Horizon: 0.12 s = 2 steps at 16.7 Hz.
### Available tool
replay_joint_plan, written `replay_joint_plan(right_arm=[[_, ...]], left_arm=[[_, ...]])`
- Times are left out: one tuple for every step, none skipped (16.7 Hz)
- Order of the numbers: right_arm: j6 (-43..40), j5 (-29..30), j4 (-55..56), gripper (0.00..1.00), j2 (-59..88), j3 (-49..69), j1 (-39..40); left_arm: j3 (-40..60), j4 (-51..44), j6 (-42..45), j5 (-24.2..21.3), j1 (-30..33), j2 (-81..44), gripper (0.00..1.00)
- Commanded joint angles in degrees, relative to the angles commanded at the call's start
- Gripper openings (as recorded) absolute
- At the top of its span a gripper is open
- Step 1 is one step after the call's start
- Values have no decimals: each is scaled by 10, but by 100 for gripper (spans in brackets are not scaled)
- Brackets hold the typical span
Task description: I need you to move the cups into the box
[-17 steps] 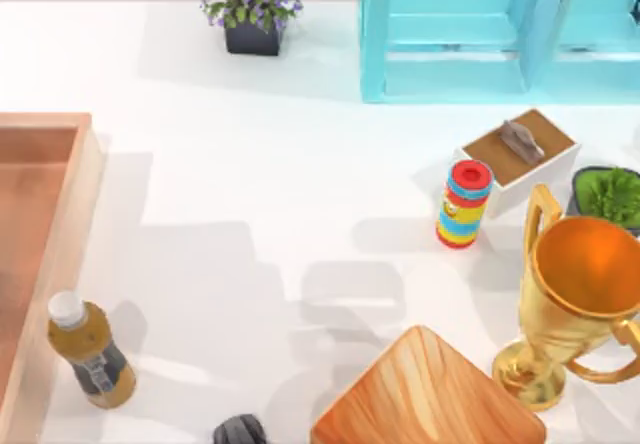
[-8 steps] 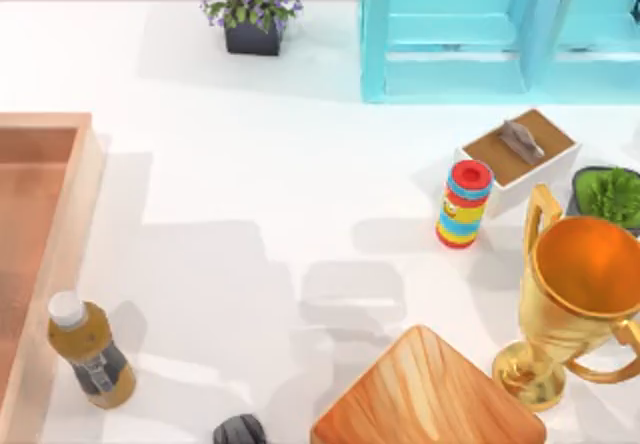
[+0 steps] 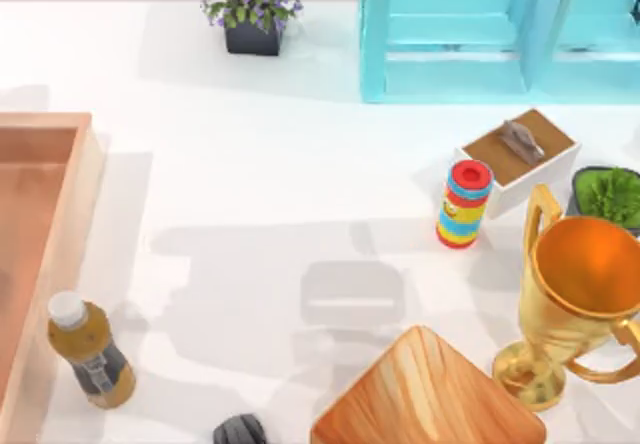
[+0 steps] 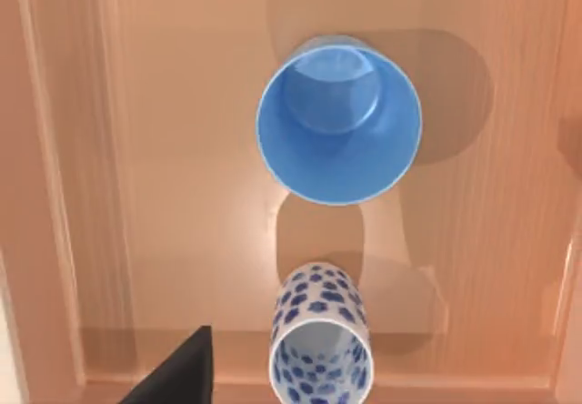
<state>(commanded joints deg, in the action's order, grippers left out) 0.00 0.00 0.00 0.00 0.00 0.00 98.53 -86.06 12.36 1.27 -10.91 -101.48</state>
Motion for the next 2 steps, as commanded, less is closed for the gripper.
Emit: replay_joint_plan(right_arm=[[0, 0, 0, 100, 0, 0, 0], [0, 0, 0, 100, 0, 0, 0]], left_arm=[[9, -9, 0, 0, 0, 1, 100], [13, -13, 0, 0, 0, 1, 100]])
